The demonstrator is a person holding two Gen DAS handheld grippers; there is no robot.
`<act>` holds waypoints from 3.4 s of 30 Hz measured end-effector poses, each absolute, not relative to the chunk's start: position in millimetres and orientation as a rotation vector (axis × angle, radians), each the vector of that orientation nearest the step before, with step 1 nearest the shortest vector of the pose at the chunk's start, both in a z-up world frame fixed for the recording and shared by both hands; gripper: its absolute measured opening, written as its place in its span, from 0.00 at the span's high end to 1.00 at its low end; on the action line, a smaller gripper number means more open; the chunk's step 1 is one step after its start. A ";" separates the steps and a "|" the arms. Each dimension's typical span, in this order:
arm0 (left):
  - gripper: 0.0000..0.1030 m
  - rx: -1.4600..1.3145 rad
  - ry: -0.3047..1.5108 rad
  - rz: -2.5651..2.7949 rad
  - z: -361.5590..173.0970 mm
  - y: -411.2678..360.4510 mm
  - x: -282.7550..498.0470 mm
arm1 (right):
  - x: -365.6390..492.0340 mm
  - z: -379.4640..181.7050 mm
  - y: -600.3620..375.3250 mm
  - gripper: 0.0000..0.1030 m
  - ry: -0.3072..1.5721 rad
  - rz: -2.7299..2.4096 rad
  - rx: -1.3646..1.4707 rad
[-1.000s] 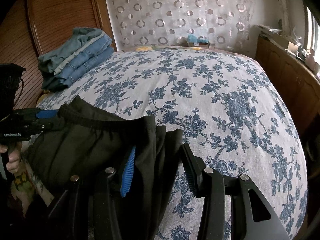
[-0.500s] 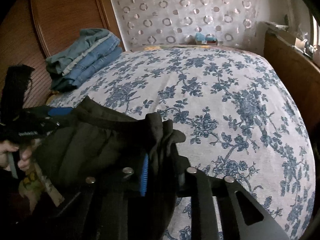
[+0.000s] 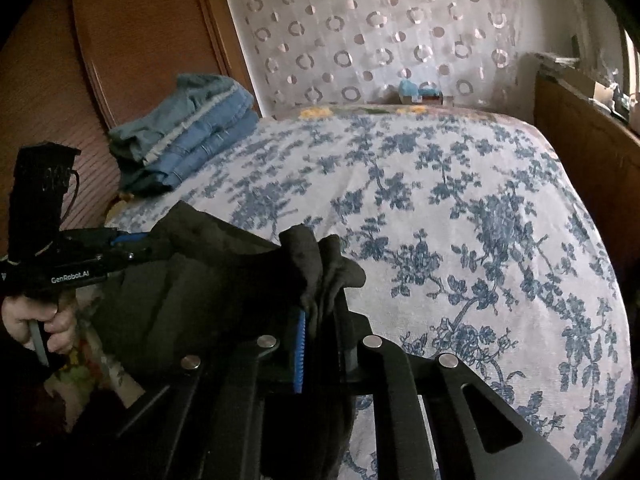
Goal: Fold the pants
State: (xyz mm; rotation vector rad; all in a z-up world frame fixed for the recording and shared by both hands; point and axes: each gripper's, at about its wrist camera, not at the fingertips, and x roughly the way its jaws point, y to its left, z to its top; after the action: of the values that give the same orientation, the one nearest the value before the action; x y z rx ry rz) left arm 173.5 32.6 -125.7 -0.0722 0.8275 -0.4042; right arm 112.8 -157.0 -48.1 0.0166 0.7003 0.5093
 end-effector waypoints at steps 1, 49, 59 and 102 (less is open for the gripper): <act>0.84 -0.080 0.815 -0.410 -121.0 32.5 170.1 | 109.7 -45.0 -158.0 0.90 0.689 0.510 0.019; 0.85 -0.040 0.426 -0.338 44.6 67.5 141.6 | 133.1 47.6 -154.4 0.90 0.348 0.633 -0.023; 0.85 -0.043 0.429 -0.292 49.2 89.4 187.5 | 197.2 52.1 -141.0 0.90 0.343 0.684 -0.051; 0.85 -0.077 0.423 -0.038 33.0 157.0 234.7 | 425.5 19.3 -42.5 0.90 0.338 0.953 -0.073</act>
State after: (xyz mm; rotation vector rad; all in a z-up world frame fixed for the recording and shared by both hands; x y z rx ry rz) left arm 234.7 157.0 33.0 -0.0768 0.4226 -0.0381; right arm 425.5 -42.5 19.3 -0.0726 0.3384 0.9532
